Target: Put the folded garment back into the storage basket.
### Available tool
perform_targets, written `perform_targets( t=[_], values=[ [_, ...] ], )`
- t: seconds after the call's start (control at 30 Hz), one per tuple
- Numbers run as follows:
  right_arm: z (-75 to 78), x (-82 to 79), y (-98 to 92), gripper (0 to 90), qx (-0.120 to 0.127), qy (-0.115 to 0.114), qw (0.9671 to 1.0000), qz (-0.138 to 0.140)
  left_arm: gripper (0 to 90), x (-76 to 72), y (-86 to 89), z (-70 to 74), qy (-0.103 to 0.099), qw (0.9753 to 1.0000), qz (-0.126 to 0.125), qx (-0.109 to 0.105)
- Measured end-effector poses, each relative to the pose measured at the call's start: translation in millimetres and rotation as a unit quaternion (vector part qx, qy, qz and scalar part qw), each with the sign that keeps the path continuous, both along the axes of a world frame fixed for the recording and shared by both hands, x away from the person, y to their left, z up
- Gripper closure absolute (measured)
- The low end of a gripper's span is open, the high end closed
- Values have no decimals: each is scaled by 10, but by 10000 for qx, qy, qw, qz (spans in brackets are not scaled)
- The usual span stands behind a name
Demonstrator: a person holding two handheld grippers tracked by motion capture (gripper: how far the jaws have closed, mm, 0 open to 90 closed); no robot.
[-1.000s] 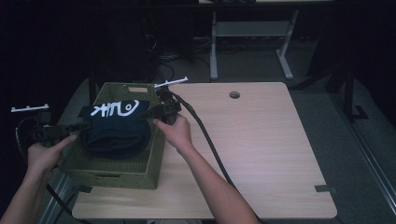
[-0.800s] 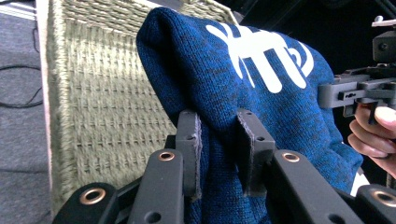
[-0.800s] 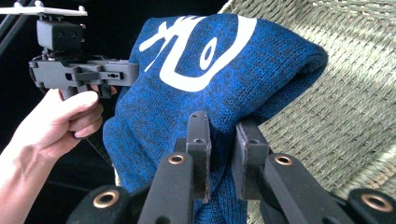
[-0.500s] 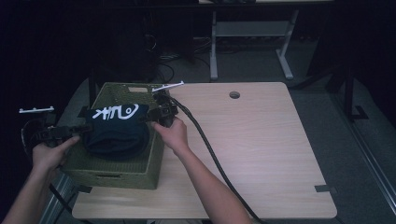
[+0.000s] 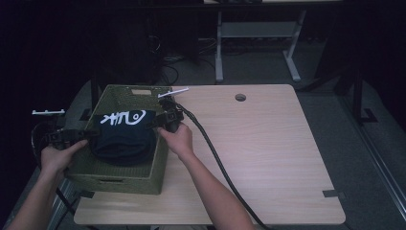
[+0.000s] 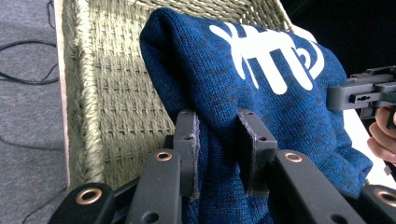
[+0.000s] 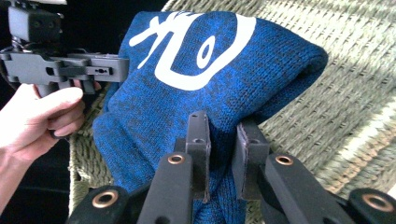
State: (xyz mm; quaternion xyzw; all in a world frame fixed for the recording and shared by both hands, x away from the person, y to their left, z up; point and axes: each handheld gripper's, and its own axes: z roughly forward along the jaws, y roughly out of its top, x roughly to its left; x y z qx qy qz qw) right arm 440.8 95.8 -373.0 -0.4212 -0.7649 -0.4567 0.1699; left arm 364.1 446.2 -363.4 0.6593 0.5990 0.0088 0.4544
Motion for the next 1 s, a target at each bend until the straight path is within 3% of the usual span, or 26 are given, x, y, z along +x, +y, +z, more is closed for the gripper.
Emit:
perform_targets(
  t=[0.53,0.73,1.0],
  values=[
    [-75,40,17,763,-132,13,9999,-84,707,117,-53,-13,231,9992,147,276],
    [-63,38,8,695,-236,-36,9996,-138,632,123,-80,-4,142,9981,286,532],
    [22,20,-30,667,-309,-243,9989,-250,629,115,-70,32,80,9981,351,497]
  ],
)
